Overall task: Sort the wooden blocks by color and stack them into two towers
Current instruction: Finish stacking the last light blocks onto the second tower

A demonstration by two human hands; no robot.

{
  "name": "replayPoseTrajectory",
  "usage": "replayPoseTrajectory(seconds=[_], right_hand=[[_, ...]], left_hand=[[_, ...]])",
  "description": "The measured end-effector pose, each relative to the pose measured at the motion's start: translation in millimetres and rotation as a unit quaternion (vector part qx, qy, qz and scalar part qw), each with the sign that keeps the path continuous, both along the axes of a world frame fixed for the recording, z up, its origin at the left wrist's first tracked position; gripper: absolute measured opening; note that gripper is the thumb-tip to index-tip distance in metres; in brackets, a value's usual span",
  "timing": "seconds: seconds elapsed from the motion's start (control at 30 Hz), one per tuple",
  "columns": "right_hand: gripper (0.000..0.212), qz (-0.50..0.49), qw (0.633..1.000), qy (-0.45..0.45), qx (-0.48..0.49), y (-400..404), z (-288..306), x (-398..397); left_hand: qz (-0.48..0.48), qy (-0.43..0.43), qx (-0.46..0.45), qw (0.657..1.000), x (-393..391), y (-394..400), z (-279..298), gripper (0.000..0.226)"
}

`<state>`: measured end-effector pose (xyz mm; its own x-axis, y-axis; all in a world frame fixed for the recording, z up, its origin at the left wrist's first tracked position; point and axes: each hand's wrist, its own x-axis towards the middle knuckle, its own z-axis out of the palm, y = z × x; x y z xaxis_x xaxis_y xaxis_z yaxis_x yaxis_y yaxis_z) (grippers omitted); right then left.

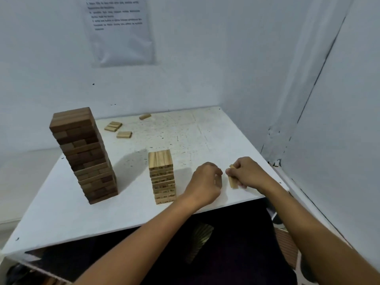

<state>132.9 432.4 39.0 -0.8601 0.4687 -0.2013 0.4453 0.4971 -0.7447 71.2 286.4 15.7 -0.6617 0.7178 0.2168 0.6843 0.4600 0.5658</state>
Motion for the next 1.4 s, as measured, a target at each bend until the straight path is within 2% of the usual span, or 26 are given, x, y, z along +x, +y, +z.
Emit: replayPoseTrajectory(seconds=[0.17, 0.33, 0.4, 0.47, 0.53, 0.7, 0.87, 1.0, 1.13, 1.27, 1.4], right_hand=[[0.029, -0.013, 1.0, -0.009, -0.02, -6, -5, 3], [0.021, -0.059, 0.997, 0.016, -0.035, -7, -4, 7], [0.026, -0.073, 0.997, 0.017, 0.017, -1, -5, 8], [0.028, -0.069, 0.994, -0.007, 0.088, 6, -8, 11], [0.029, -0.068, 0.992, -0.021, 0.1, 10, -12, 14], [0.036, -0.054, 0.996, 0.01, 0.075, 8, -22, 14], [0.022, -0.056, 0.998, 0.014, 0.001, 8, -20, 16], [0.021, -0.051, 0.998, 0.028, -0.023, 7, -18, 20], [0.013, -0.061, 0.996, 0.034, -0.051, 7, -14, 23], [0.007, -0.053, 0.998, 0.024, 0.005, 3, -11, 25], [0.021, -0.068, 0.996, -0.007, 0.06, 3, -14, 27]], left_hand=[[-0.018, -0.037, 0.002, 0.999, 5, -2, -6, 0.022], [-0.009, -0.06, 0.024, 0.998, 2, -5, -13, 0.022], [-0.007, -0.065, 0.02, 0.998, 1, -6, -13, 0.027], [-0.013, -0.077, 0.002, 0.997, -1, -7, -15, 0.045], [-0.022, -0.08, -0.01, 0.996, -1, -7, -15, 0.054], [-0.028, -0.079, 0.025, 0.996, -1, -3, -16, 0.052], [-0.036, -0.072, 0.036, 0.996, -4, -1, -17, 0.046], [-0.037, -0.07, 0.054, 0.995, -4, 1, -18, 0.047], [-0.025, -0.074, 0.07, 0.994, 2, 3, -17, 0.055], [-0.012, -0.067, 0.065, 0.996, 5, 7, -22, 0.069], [-0.041, -0.098, 0.061, 0.993, 1, 4, -19, 0.076]])
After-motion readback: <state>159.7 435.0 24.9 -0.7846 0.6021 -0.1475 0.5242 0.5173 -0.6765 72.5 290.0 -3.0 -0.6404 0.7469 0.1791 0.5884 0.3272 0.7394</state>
